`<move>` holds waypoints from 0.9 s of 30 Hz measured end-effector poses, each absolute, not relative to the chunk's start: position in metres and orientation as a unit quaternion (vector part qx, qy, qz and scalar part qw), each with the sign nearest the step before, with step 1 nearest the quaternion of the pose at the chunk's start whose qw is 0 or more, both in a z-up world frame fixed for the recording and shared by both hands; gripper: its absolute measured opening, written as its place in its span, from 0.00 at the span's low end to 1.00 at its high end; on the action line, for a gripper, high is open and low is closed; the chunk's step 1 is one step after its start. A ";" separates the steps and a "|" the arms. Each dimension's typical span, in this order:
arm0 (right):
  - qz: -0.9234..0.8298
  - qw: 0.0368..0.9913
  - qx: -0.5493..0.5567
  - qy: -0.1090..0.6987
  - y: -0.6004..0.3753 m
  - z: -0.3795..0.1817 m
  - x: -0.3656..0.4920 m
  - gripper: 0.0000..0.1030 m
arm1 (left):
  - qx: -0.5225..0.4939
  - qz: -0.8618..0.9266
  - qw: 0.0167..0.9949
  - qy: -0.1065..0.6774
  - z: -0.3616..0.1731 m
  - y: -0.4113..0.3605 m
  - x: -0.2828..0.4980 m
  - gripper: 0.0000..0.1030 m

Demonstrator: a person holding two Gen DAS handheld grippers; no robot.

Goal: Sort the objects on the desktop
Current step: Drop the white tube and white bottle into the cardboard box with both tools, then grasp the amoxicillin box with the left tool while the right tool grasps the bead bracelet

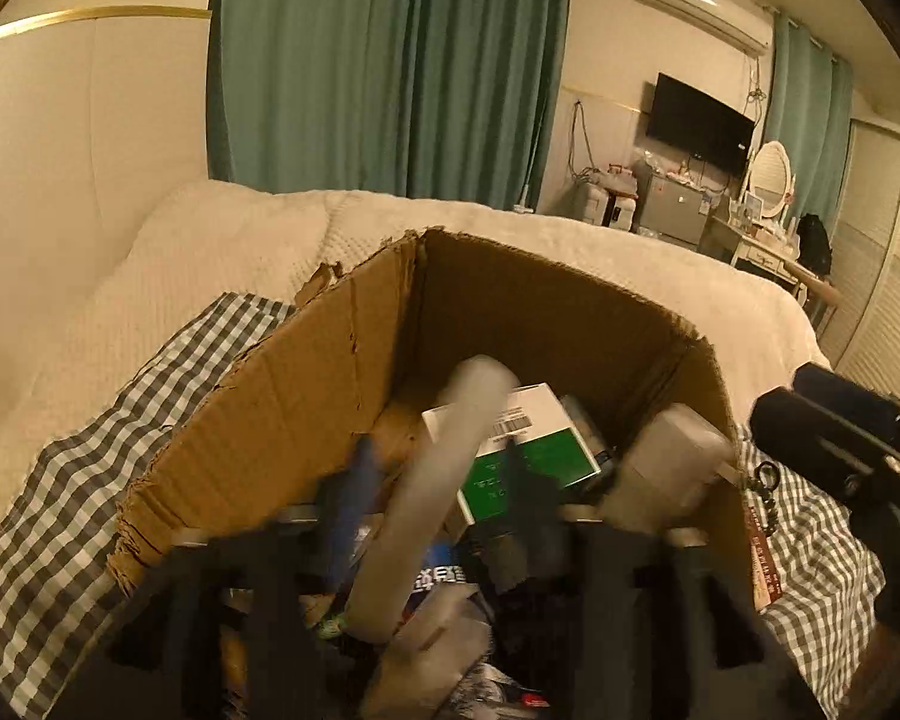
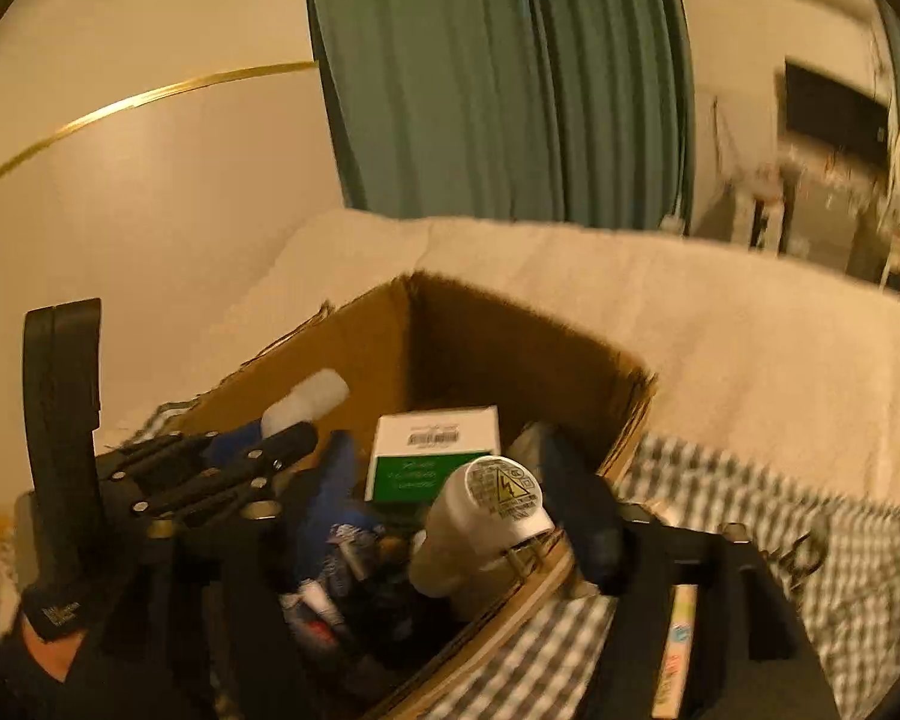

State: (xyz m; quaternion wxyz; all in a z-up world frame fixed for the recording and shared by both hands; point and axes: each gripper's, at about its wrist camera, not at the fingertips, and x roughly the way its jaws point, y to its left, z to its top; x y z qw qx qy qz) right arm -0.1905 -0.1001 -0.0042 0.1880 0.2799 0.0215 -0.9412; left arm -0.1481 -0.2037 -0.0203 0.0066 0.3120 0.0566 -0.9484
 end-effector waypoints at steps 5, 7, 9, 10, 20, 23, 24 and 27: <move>-0.947 0.161 0.276 0.026 -0.077 0.005 -0.171 0.66 | 0.285 -0.957 0.011 0.059 -0.004 -0.195 -0.133 0.87; -0.950 0.142 0.279 0.025 -0.057 0.008 -0.156 0.66 | 0.281 -0.958 -0.003 0.061 0.003 -0.185 -0.125 0.87; -0.951 0.121 0.282 0.034 -0.035 0.010 -0.136 0.66 | 0.281 -0.958 -0.013 0.052 0.010 -0.171 -0.116 0.88; -0.953 0.110 0.281 0.040 -0.026 0.010 -0.129 0.66 | 0.279 -0.959 -0.014 0.044 0.014 -0.162 -0.111 0.89; -0.955 0.014 0.296 -0.011 0.083 -0.007 -0.071 0.66 | 0.300 -0.952 -0.062 0.012 0.027 -0.047 -0.070 0.99; -0.954 -0.003 0.299 -0.009 0.101 -0.012 -0.064 0.66 | 0.322 -0.942 -0.092 -0.004 0.017 -0.011 -0.069 0.99; -0.954 -0.006 0.299 -0.009 0.105 -0.014 -0.063 0.66 | 0.331 -0.938 -0.103 -0.006 0.011 0.001 -0.070 0.99; -0.953 -0.008 0.301 -0.021 0.126 -0.023 -0.059 0.66 | 0.355 -0.927 -0.122 -0.010 -0.010 0.024 -0.075 0.99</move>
